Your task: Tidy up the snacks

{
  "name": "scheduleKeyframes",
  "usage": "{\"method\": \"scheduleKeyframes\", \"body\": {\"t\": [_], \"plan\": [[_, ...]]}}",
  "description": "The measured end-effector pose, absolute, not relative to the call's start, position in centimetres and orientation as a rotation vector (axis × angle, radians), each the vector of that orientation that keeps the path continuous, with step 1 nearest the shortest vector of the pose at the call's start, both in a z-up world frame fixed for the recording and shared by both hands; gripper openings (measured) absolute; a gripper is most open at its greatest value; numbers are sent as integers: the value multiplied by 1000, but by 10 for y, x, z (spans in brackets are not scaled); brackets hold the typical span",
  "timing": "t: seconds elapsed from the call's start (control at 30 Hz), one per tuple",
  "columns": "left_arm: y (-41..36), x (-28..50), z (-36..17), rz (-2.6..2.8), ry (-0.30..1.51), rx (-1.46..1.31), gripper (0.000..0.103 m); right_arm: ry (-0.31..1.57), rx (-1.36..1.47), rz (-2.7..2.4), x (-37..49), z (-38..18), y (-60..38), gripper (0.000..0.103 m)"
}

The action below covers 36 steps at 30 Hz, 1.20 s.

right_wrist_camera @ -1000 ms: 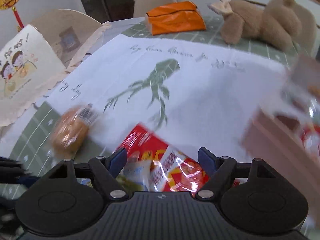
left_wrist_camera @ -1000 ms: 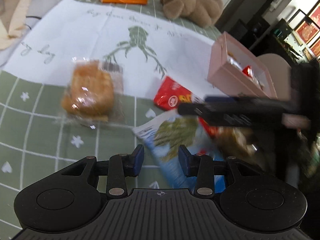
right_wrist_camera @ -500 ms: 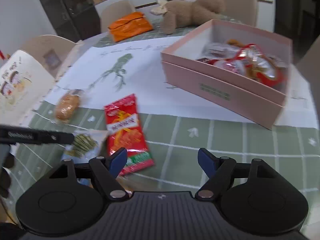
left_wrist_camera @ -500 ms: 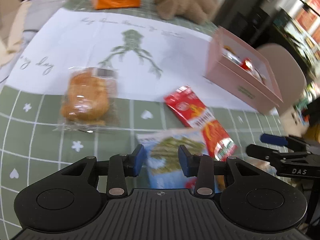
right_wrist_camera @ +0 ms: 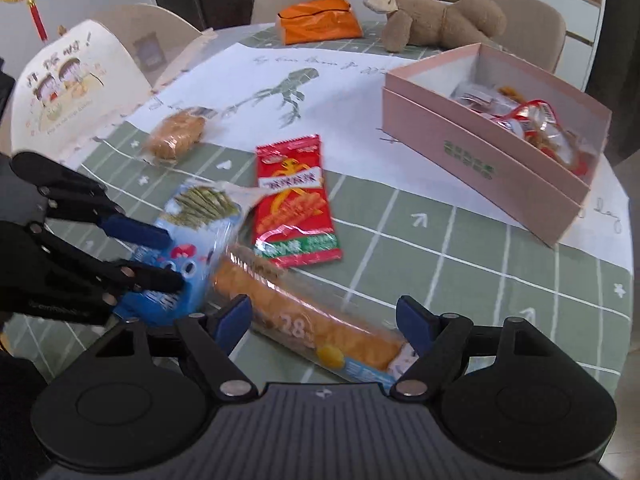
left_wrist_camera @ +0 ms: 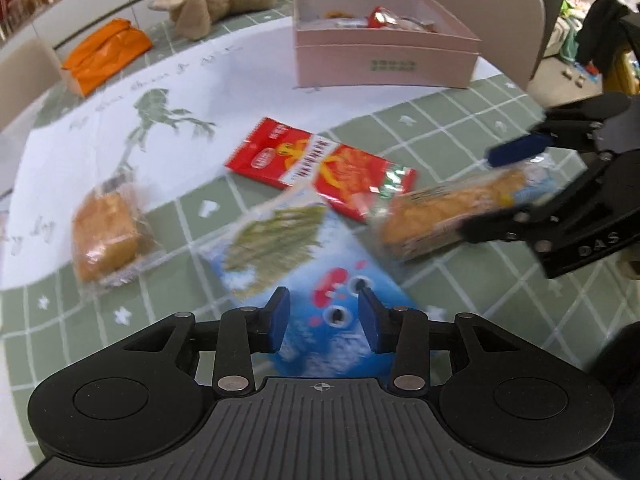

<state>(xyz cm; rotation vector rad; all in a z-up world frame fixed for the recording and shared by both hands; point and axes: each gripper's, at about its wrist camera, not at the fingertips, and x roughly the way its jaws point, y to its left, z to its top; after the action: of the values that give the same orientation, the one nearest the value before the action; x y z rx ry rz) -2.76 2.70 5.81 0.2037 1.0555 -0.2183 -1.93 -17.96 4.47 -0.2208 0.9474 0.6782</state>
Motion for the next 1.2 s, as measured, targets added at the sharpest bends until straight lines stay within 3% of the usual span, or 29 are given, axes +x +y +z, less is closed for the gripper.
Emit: {"method": "scheduleKeyframes", "body": {"t": [0.23, 0.37, 0.57, 0.73, 0.93, 1.2], "plan": [[72, 0, 70, -88, 1029, 49, 42, 977, -206, 640, -17, 31, -182, 79], [119, 15, 90, 39, 920, -143, 43, 960, -221, 622, -23, 25, -178, 81], [151, 48, 87, 216, 934, -141, 42, 918, -294, 611, -35, 19, -166, 93], [141, 59, 76, 209, 963, -58, 59, 913, -290, 614, -36, 18, -165, 97], [180, 70, 64, 269, 1015, -252, 67, 899, -292, 630, -38, 16, -164, 103], [176, 59, 55, 190, 1063, -284, 64, 880, -275, 623, -39, 14, -165, 103]]}}
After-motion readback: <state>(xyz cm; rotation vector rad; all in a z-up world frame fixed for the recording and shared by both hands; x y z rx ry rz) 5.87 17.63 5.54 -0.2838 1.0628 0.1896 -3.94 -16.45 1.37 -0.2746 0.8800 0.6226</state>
